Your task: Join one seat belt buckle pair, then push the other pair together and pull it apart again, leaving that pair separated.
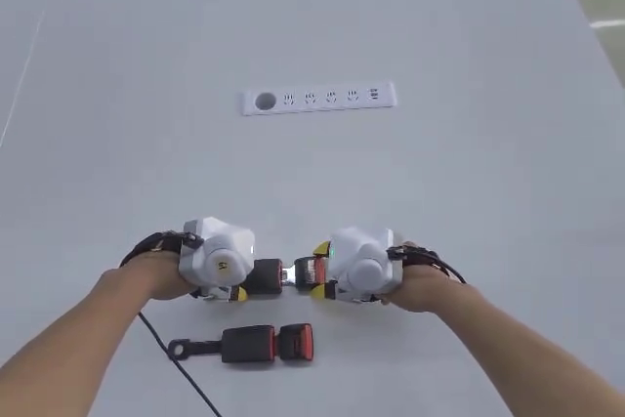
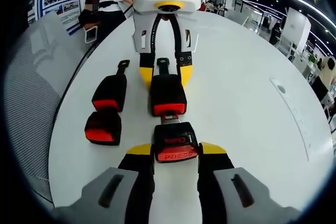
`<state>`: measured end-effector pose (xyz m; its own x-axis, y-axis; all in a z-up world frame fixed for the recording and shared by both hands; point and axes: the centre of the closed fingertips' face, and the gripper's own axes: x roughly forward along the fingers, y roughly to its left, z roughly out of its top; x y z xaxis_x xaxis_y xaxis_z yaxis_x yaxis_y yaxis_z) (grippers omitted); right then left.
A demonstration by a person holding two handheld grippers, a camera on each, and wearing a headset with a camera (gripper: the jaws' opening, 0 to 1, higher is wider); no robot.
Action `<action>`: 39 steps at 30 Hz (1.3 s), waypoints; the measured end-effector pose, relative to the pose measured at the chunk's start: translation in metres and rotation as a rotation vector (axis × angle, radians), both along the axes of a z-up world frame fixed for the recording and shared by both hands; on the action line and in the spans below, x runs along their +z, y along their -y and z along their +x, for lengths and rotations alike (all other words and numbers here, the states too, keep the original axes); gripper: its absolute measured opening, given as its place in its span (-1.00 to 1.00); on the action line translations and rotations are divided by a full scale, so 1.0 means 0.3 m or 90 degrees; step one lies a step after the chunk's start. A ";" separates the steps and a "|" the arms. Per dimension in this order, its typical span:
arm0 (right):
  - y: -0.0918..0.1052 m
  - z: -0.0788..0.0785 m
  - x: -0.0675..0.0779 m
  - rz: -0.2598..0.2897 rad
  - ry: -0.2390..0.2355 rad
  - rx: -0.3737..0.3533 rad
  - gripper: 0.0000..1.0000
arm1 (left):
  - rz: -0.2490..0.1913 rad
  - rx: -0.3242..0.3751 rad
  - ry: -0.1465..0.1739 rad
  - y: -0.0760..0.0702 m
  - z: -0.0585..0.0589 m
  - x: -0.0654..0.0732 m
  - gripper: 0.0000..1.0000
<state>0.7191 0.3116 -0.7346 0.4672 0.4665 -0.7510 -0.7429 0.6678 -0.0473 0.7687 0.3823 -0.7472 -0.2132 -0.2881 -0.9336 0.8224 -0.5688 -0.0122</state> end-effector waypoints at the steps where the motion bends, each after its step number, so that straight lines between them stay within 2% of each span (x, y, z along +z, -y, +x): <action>1: -0.001 0.000 0.000 0.000 0.000 0.001 -0.43 | 0.001 -0.001 0.001 0.000 0.000 0.000 -0.40; 7: -0.021 0.011 0.000 0.011 0.001 0.003 -0.43 | 0.000 -0.008 0.000 0.001 -0.002 0.000 -0.40; 11: -0.037 0.021 0.000 0.000 -0.002 0.009 -0.43 | 0.001 -0.012 0.001 0.002 -0.002 0.000 -0.40; 21: -0.051 0.042 -0.002 0.002 -0.005 -0.017 -0.43 | 0.003 -0.009 0.003 0.004 -0.004 -0.002 -0.41; 39: -0.079 0.051 -0.013 0.004 -0.023 0.003 -0.45 | 0.006 -0.010 0.007 0.007 -0.002 -0.003 -0.42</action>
<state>0.7344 0.3354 -0.7384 0.4368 0.4732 -0.7650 -0.7475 0.6640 -0.0160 0.7681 0.3803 -0.7480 -0.2082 -0.2758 -0.9384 0.8130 -0.5822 -0.0092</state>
